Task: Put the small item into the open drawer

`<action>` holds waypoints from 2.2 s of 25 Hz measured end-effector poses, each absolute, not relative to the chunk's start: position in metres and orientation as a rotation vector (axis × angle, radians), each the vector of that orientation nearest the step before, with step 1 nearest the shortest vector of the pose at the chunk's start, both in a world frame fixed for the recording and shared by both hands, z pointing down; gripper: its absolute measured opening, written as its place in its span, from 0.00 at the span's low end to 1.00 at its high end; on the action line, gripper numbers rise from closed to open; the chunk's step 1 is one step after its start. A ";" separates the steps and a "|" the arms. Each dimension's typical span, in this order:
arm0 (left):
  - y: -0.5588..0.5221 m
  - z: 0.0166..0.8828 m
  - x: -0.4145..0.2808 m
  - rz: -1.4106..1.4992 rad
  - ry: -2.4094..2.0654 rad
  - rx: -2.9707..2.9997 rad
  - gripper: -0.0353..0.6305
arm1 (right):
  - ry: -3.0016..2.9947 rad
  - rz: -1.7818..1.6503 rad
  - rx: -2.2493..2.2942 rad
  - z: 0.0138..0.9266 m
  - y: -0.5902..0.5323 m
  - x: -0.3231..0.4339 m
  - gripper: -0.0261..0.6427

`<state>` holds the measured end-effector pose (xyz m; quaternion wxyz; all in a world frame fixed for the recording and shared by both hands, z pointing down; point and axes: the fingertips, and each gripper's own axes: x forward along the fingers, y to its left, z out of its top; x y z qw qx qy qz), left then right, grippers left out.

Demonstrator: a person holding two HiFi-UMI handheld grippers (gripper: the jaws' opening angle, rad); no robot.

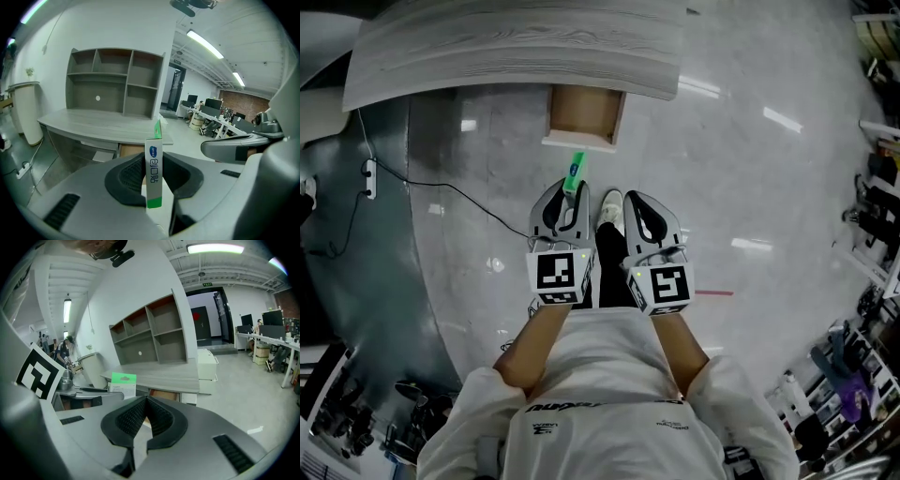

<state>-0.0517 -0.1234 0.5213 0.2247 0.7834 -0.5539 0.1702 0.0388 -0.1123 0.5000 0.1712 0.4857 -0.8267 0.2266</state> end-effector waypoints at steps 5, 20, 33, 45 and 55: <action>-0.136 0.557 -0.050 0.484 -1.542 2.097 0.20 | -2.347 0.618 1.322 0.525 -0.117 0.035 0.08; -0.176 0.651 -0.041 0.524 -1.585 1.998 0.20 | -2.320 0.681 1.264 0.599 -0.120 0.050 0.08; -0.213 0.698 -0.027 0.612 -1.556 1.998 0.20 | -2.310 0.726 1.269 0.625 -0.127 0.061 0.08; -0.231 0.735 -0.022 0.668 -1.550 1.975 0.20 | -2.308 0.756 1.257 0.645 -0.130 0.061 0.08; -0.245 0.749 -0.016 0.703 -1.527 1.971 0.20 | -2.305 0.817 1.272 0.648 -0.129 0.063 0.08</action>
